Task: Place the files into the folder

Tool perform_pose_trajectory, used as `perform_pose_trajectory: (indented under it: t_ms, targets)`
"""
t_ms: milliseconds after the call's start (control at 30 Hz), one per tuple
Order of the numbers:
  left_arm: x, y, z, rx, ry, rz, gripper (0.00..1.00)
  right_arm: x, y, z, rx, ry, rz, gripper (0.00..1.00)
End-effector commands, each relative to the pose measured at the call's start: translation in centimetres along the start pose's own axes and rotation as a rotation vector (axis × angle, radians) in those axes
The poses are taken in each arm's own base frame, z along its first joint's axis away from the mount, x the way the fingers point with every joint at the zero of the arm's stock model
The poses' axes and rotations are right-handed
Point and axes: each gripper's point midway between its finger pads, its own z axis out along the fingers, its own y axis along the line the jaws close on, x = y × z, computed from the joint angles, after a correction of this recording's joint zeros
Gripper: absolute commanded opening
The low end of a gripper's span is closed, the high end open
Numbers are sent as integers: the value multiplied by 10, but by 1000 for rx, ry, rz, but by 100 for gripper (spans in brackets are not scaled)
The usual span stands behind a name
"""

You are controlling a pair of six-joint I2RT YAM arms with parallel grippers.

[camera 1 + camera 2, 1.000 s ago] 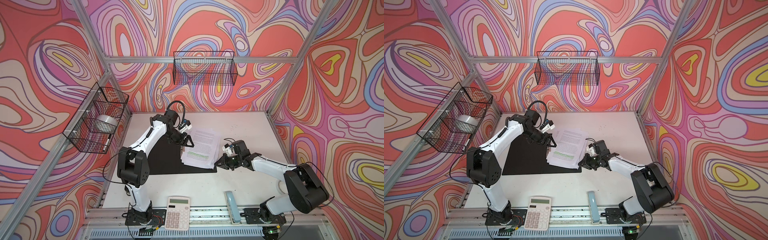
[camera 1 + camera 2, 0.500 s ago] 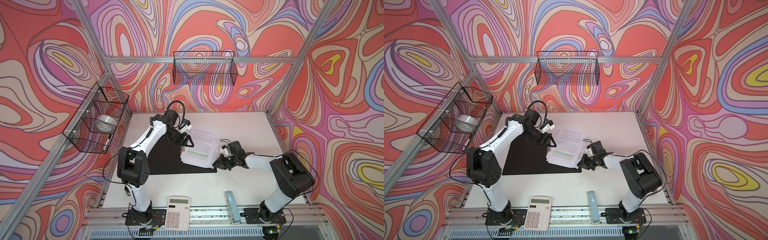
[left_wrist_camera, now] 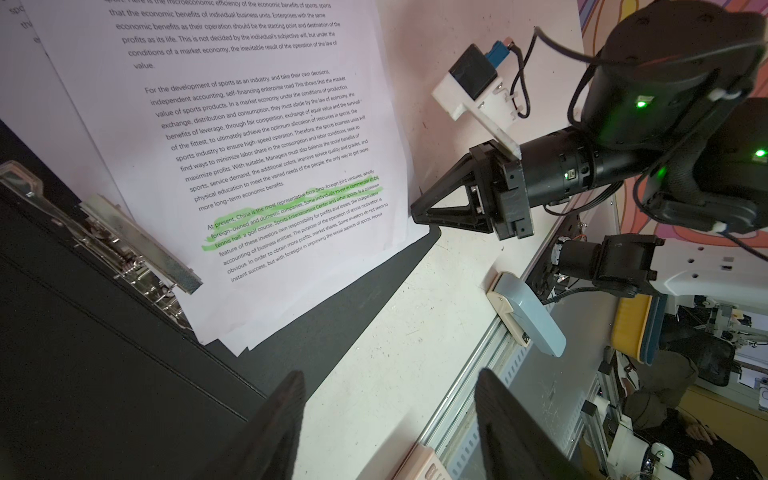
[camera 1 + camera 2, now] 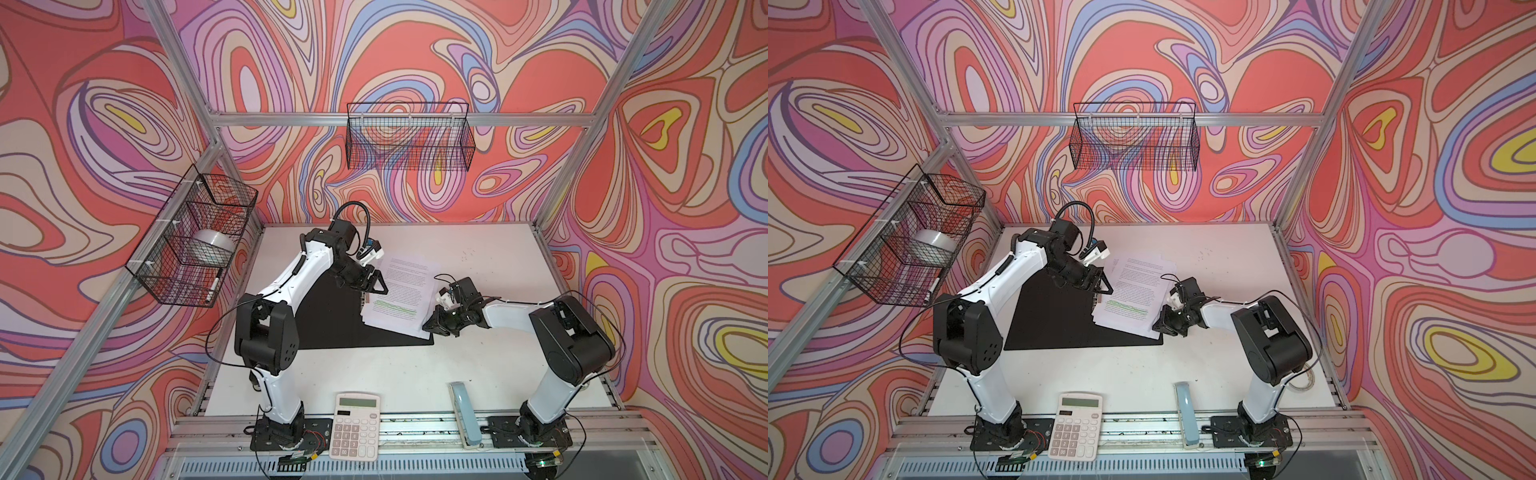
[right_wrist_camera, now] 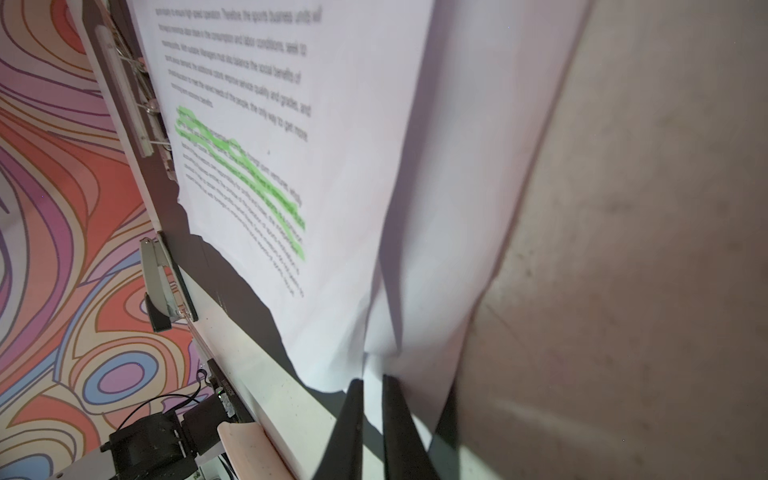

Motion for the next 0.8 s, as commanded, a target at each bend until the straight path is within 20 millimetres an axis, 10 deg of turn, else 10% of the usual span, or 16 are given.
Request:
perform_pose_trajectory:
  t_ms: [0,333,767]
  targets:
    - [4,-3,-5,-9,0,9,66,6,-9,1,77,34,-23,13]
    - [-3,-6,12,-88,26,93,65,-12,30,-47,76,-86,-87,22]
    - [-24,22,-10,-291,-130,57,65,-85,6,-86,13,-257,83,36]
